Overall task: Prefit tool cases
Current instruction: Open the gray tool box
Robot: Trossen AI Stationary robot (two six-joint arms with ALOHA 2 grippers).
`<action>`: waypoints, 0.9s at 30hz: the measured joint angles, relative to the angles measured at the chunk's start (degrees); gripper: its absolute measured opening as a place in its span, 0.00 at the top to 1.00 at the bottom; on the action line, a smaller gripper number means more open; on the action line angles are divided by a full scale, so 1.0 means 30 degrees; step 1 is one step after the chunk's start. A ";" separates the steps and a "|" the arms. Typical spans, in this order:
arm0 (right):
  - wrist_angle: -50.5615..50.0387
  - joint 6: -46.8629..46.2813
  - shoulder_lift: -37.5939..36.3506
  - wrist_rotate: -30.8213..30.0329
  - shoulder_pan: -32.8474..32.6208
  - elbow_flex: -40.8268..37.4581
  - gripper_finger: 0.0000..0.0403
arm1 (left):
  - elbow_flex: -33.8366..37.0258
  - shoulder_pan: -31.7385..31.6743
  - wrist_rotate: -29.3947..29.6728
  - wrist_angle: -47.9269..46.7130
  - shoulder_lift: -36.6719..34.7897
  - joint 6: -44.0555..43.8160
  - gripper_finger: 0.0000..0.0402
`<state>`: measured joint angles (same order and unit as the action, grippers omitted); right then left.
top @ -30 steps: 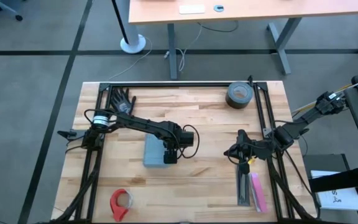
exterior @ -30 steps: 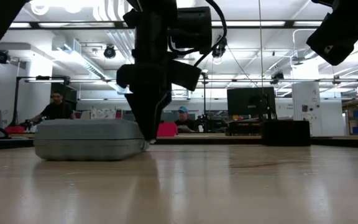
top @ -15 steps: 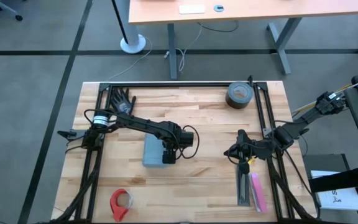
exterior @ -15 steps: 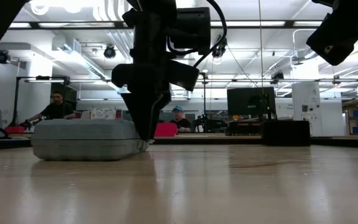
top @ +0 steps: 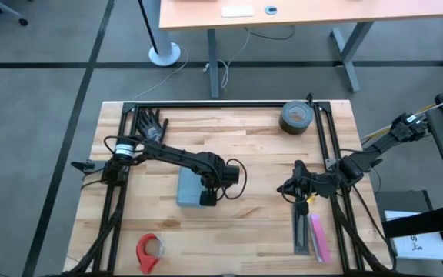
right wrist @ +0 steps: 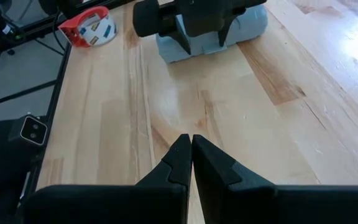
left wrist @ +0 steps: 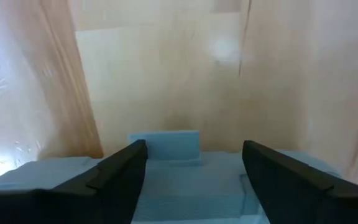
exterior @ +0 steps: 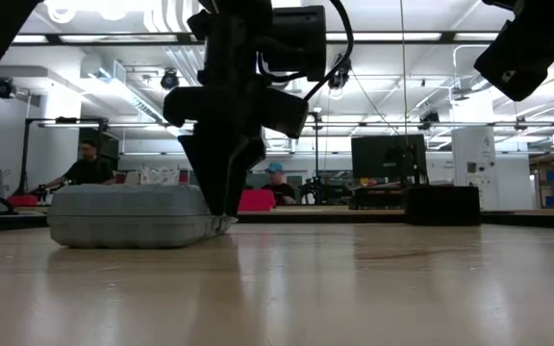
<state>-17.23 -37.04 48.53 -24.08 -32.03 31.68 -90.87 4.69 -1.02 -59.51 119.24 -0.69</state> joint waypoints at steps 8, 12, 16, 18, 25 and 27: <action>0.0000 0.0033 0.0000 -0.0005 0.0000 0.0000 1.00 | -0.0022 -0.0005 0.1887 0.0226 0.0000 -0.0037 0.34; 0.0000 0.0055 0.0000 -0.0005 0.0003 0.0000 1.00 | -0.0036 -0.0001 0.1891 0.0328 0.0000 -0.0144 0.33; 0.0004 0.0051 0.0000 -0.0005 0.0000 0.0000 1.00 | -0.0036 -0.0001 0.1508 0.0328 0.0000 -0.0384 0.31; 0.0004 0.0054 0.0000 -0.0005 0.0000 0.0000 1.00 | -0.0036 -0.0008 0.1504 0.0331 0.0000 -0.0430 0.30; 0.0054 0.0052 0.0000 -0.0005 0.0000 0.0000 1.00 | -0.0044 -0.0070 0.1504 0.0357 0.0007 0.0064 0.25; 0.0132 0.0054 0.0000 -0.0005 0.0003 0.0000 1.00 | -0.0044 -0.0117 0.1504 0.0386 0.0007 0.0248 0.23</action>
<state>-16.84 -36.87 48.53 -24.10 -32.02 31.68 -91.00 4.34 3.49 -58.35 119.26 0.05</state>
